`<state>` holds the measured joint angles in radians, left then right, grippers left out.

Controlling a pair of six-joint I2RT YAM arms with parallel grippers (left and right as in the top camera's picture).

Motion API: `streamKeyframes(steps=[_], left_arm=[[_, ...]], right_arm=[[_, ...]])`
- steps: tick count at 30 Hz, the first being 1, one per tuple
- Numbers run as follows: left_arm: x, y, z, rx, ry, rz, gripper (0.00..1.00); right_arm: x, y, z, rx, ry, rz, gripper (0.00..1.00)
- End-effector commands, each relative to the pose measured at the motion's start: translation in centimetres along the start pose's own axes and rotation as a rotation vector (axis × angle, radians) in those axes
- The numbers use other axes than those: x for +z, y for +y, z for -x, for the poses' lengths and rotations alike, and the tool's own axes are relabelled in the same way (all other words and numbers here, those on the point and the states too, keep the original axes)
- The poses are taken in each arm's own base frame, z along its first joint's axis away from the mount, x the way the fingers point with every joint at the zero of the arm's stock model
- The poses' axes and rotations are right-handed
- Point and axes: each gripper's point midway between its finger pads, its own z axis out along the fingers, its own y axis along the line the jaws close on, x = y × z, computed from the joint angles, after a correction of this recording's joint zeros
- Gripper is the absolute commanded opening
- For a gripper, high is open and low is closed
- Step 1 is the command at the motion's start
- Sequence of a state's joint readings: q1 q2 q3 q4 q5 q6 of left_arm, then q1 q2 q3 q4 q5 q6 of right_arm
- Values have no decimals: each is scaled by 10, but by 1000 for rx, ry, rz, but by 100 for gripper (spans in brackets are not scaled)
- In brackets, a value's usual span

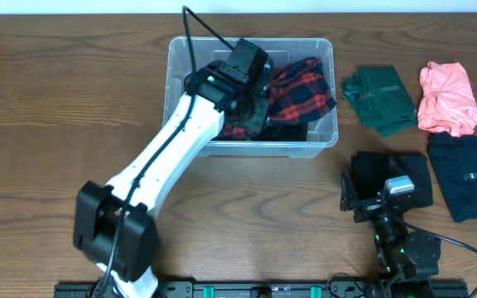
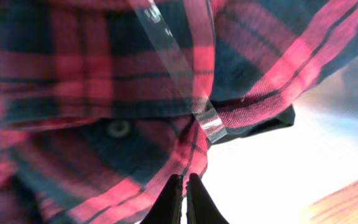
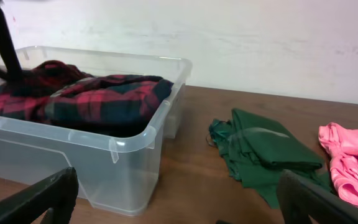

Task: Pack container
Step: 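Spread and tuck the plaid shirt inside the bin with the left gripper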

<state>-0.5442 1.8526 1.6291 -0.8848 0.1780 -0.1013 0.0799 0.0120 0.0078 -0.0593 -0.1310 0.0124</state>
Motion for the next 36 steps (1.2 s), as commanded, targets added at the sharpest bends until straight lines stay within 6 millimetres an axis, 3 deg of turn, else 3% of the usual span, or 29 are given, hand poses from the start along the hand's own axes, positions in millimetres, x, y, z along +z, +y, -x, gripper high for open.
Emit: streamKeyframes(steps=[1, 3, 7, 13, 16, 25, 33, 36], left_arm=[[17, -3, -8, -2, 59, -23, 6], [25, 2, -13, 9, 87, 0, 6], [33, 34, -21, 11, 125, 173, 6], [23, 79, -21, 11, 125, 397, 5], [20, 91, -19, -2, 118, 434, 6], [20, 101, -13, -22, 95, 437, 6], [35, 101, -14, -22, 109, 427, 6], [26, 99, -4, -33, 71, 423, 6]], right_arm=[[0, -2, -1, -9, 1, -10, 99], [0, -2, -1, -9, 1, -10, 99], [0, -2, -1, -9, 1, -10, 99], [0, -2, -1, -9, 1, -10, 99], [0, -2, -1, -9, 1, -10, 99], [0, -2, -1, -9, 1, -10, 99], [0, -2, -1, -9, 1, -10, 99], [0, -2, -1, -9, 1, -10, 99]])
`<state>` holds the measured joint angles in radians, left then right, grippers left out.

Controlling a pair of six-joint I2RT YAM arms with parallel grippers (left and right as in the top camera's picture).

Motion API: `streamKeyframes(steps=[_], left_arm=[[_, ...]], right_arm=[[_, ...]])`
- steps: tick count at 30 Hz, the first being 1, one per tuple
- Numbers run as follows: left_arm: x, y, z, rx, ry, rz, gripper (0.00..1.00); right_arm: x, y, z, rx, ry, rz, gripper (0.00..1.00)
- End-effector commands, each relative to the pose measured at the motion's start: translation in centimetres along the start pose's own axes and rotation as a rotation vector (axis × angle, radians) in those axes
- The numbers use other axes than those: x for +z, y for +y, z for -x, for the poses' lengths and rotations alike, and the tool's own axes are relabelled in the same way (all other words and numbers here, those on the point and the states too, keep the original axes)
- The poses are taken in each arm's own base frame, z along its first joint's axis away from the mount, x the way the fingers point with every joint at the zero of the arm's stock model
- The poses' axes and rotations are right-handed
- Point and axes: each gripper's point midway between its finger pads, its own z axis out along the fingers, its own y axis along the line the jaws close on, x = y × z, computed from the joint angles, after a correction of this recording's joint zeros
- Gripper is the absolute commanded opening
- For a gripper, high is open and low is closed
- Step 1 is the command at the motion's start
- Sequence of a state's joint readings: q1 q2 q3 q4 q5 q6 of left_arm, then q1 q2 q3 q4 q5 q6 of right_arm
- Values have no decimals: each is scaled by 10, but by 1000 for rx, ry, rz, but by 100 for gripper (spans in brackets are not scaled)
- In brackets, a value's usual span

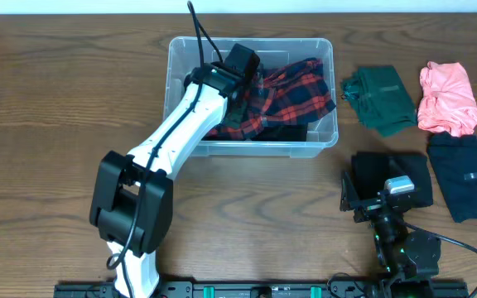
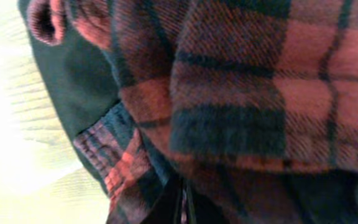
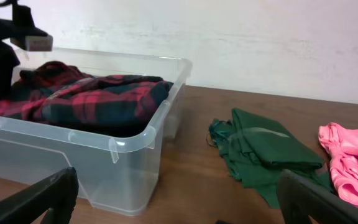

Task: Pack container
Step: 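Spread and tuck the plaid shirt inside the bin with the left gripper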

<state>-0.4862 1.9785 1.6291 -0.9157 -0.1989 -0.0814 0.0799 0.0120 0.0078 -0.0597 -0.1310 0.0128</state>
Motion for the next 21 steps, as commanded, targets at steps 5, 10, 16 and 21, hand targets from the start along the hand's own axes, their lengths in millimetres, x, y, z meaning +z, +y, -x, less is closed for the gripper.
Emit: streamKeyframes(steps=[5, 10, 16, 21], left_arm=[[-54, -2, 44, -48, -164, -82, 6], [-103, -35, 73, -45, -295, -335, 6], [-92, -71, 75, 3, -275, -431, 6], [-66, -112, 65, 103, -224, -442, 6]], right_arm=[[0, -2, -1, -10, 1, -10, 99], [0, -2, -1, -10, 0, -10, 99], [0, -2, -1, -10, 1, -10, 99], [0, -2, -1, -10, 0, -10, 99]])
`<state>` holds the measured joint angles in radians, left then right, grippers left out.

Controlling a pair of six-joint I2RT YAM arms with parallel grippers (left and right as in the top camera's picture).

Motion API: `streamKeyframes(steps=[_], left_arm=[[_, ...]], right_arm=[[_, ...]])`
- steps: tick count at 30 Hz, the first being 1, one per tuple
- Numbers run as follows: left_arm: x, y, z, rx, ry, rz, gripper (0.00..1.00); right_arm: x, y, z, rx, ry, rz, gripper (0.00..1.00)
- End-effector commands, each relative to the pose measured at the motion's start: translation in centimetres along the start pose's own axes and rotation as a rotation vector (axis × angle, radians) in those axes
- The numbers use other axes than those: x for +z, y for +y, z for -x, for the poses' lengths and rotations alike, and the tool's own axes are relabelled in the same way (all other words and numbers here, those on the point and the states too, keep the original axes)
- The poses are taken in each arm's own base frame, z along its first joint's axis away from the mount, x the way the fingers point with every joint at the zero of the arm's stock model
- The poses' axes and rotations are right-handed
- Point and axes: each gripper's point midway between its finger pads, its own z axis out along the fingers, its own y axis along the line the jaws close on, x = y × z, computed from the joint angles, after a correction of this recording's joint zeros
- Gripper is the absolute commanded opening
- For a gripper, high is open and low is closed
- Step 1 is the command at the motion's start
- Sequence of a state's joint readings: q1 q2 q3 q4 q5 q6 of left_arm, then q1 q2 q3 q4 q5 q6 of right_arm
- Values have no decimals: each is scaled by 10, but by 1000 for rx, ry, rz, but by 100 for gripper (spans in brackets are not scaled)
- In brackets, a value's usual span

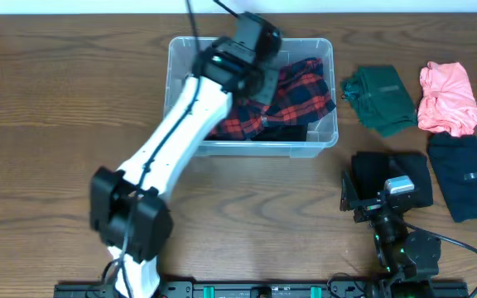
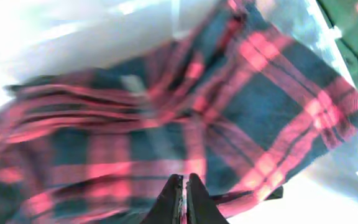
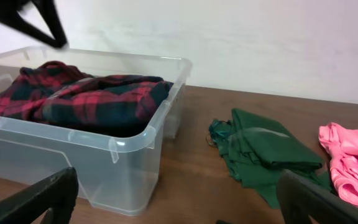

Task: Pack container
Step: 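Spread and tuck the plaid shirt inside the bin with the left gripper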

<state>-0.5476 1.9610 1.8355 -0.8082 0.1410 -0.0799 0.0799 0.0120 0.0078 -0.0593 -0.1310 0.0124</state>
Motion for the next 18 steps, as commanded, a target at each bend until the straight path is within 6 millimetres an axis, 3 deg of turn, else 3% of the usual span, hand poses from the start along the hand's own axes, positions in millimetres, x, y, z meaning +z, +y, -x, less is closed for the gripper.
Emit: streamKeyframes(steps=[1, 8, 13, 18], left_arm=[[36, -27, -20, 78, 80, -52, 6], [95, -62, -62, 229, 205, -73, 6], [122, -51, -83, 237, 275, -31, 6], [120, -39, -77, 224, 263, -2, 6]], right_arm=[[0, -2, -1, -9, 1, -10, 99], [0, -2, -1, -9, 1, -10, 99], [0, -2, -1, -9, 1, -10, 99], [0, -2, -1, -9, 1, -10, 99]])
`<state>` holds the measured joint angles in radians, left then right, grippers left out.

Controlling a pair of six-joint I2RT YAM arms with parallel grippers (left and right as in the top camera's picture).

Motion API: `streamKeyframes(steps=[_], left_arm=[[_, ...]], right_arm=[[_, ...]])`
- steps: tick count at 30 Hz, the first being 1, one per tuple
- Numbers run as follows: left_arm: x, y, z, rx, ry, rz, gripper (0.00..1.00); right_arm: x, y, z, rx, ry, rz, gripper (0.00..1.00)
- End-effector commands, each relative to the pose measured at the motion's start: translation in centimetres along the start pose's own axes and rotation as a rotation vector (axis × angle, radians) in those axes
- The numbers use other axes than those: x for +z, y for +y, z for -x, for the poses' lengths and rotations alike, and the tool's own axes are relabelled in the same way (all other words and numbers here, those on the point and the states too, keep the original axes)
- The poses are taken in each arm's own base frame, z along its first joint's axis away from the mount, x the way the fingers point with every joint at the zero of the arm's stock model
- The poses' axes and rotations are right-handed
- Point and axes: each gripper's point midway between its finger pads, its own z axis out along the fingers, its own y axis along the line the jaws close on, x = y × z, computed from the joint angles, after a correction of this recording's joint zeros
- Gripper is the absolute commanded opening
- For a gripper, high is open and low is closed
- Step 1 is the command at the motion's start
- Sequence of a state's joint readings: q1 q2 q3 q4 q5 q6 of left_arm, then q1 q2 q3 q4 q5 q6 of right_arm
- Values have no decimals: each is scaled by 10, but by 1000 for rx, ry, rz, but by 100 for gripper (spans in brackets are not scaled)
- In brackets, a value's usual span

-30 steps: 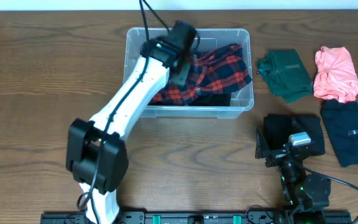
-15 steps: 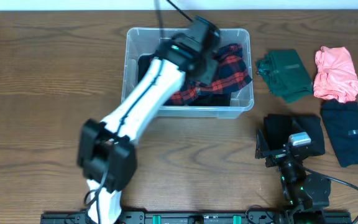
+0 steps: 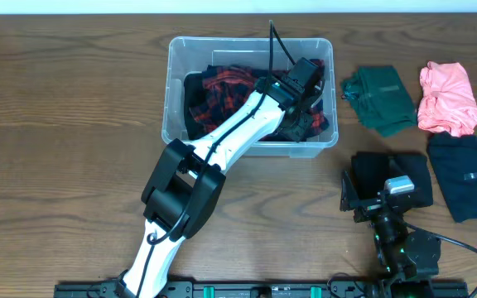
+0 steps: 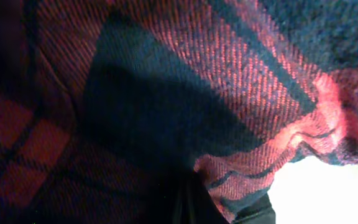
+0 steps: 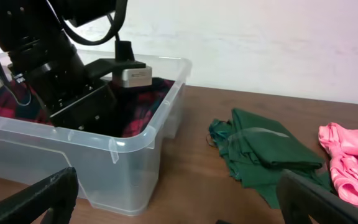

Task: Pack container
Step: 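Spread and tuck the plaid shirt inside the bin with the left gripper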

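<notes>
A clear plastic container [image 3: 187, 51] stands at the back middle of the table. A red and black plaid shirt [image 3: 222, 87] lies inside it, bunched toward the left and middle. My left gripper [image 3: 306, 98] is down in the container's right end, shut, its tips against the plaid cloth [image 4: 241, 81], which fills the left wrist view. My right gripper [image 5: 179, 208] stands open near the table's front right, with nothing between its fingers [image 5: 39, 196]. The container [image 5: 135, 146] shows in the right wrist view with the left arm's wrist in it.
Right of the container lie a folded green garment [image 3: 379, 99], a pink garment [image 3: 450, 98] and a dark navy garment [image 3: 464, 175]. The green garment [image 5: 263, 149] and pink garment [image 5: 353, 158] also show from the right wrist. Bare wood lies left and in front of the container.
My left gripper has moved from high above the container's back middle down into its right end, against the shirt. The plaid cloth that lay over the right end is now bunched more to the left.
My left gripper was shut and low in the container's middle on the plaid shirt, then further left in it. Then it was raised above the shirt, still shut. Now it is down in the right end. The right arm has stayed still and open throughout.
</notes>
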<state>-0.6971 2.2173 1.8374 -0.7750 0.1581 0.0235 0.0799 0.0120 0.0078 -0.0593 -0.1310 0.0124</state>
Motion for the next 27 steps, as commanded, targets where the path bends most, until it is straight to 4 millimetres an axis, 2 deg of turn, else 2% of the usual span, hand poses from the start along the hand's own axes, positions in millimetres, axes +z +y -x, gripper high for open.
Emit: streamKeyframes(steps=[1, 4, 7, 15, 18, 22, 27], left_arm=[[8, 21, -5, -4, 23, 55, 6], [-7, 24, 3, -10, -12, 57, 6], [-31, 26, 13, -13, -66, 61, 6], [-129, 53, 37, -66, -260, 228, 7], [-152, 67, 36, -137, -299, 258, 7], [-148, 88, 25, -231, -264, 271, 7], [-123, 114, 6, -354, -176, 289, 7]], right_arm=[[0, -2, -1, -9, 1, -10, 99], [0, -2, -1, -9, 1, -10, 99], [0, -2, -1, -9, 1, -10, 99], [0, -2, -1, -9, 1, -10, 99], [0, -2, -1, -9, 1, -10, 99], [0, -2, -1, -9, 1, -10, 99], [0, -2, -1, -9, 1, -10, 99]])
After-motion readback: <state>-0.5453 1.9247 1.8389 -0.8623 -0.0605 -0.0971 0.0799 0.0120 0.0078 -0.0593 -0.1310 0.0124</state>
